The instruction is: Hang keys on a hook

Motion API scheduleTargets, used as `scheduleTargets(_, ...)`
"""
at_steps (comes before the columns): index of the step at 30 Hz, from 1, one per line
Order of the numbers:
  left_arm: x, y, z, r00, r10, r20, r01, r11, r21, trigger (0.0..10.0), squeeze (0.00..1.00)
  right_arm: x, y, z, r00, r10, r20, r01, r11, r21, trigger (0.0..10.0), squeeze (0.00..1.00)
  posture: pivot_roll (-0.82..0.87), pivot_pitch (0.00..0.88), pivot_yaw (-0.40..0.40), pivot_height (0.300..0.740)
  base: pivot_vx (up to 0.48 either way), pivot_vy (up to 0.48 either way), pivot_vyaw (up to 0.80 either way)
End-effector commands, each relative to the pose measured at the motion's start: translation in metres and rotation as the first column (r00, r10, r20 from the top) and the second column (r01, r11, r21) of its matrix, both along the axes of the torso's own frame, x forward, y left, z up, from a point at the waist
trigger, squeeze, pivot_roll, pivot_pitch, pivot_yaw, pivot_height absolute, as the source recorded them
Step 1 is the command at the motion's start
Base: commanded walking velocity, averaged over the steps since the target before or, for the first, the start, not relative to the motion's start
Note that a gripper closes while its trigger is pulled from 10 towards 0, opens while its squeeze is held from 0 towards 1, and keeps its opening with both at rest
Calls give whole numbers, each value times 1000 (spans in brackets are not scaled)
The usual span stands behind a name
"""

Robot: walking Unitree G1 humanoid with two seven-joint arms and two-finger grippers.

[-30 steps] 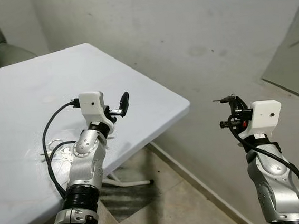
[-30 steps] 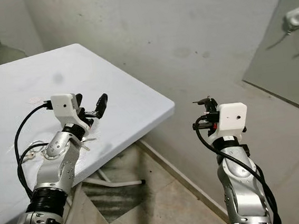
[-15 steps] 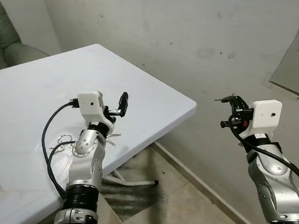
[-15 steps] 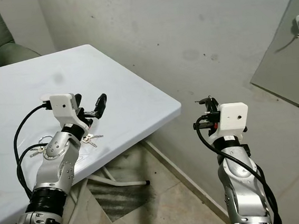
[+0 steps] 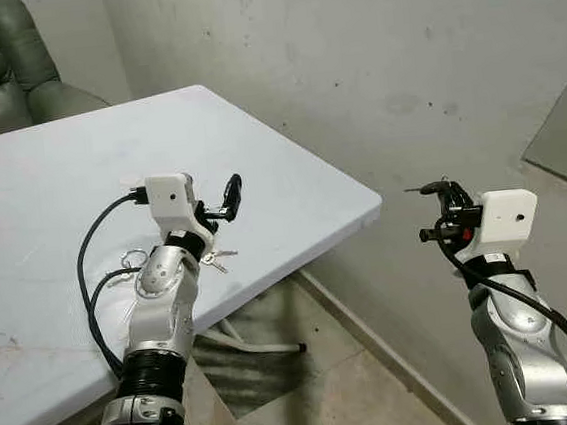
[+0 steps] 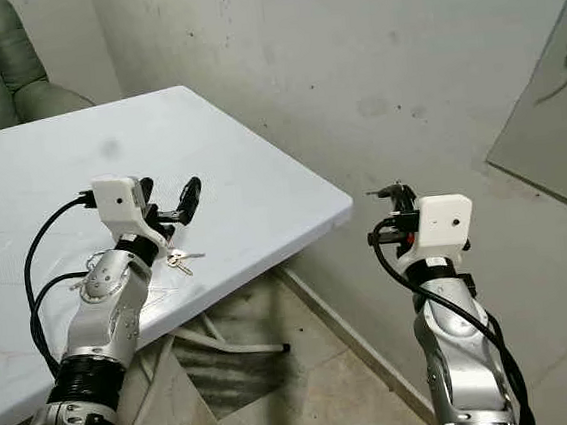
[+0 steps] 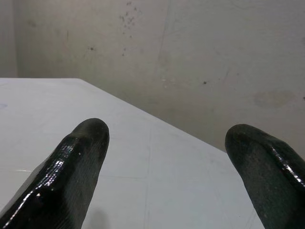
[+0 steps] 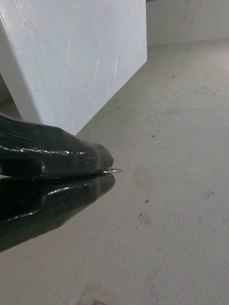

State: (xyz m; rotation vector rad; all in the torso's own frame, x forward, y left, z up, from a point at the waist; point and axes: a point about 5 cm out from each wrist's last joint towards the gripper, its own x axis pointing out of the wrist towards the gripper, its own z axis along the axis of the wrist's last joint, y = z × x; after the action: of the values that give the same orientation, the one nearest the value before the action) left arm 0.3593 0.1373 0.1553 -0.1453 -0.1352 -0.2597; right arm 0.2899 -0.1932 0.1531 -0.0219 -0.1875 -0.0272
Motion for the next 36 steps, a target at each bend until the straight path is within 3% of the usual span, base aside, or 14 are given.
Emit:
scheduleTargets(1,2,1,4,1000,1,2,-1,1000,-1,10000,0,-2,-3,5,1000,-9,19,9,1000,1,10000,0,-73,0,-37,740,0,0,0)
scheduleTargets(7,2,2,3,1000,8,-5,-9,1000,-7,10000,0,-1,-5,2,1000,-21,-8,21,1000,10,10000,0,-72,0,-37,740,0,0,-156)
scheduleTargets(19,2,5,0,999,24,-23,-25,1000,-14,10000,0,0,-3,1,1000,-7,-21,8,1000,4,10000,0,-61,0,-45,740,0,0,-733)
scheduleTargets(27,2,7,-1,999,33,-32,-34,999,-14,10000,0,1,-2,1,1000,0,-26,1,1000,2,10000,0,-59,0,-48,740,0,445,-744)
scheduleTargets(36,3,6,-3,996,58,-63,-59,998,-5,10000,0,0,-2,0,999,-3,-32,3,1000,-1,10000,0,-59,0,-49,740,0,0,-744)
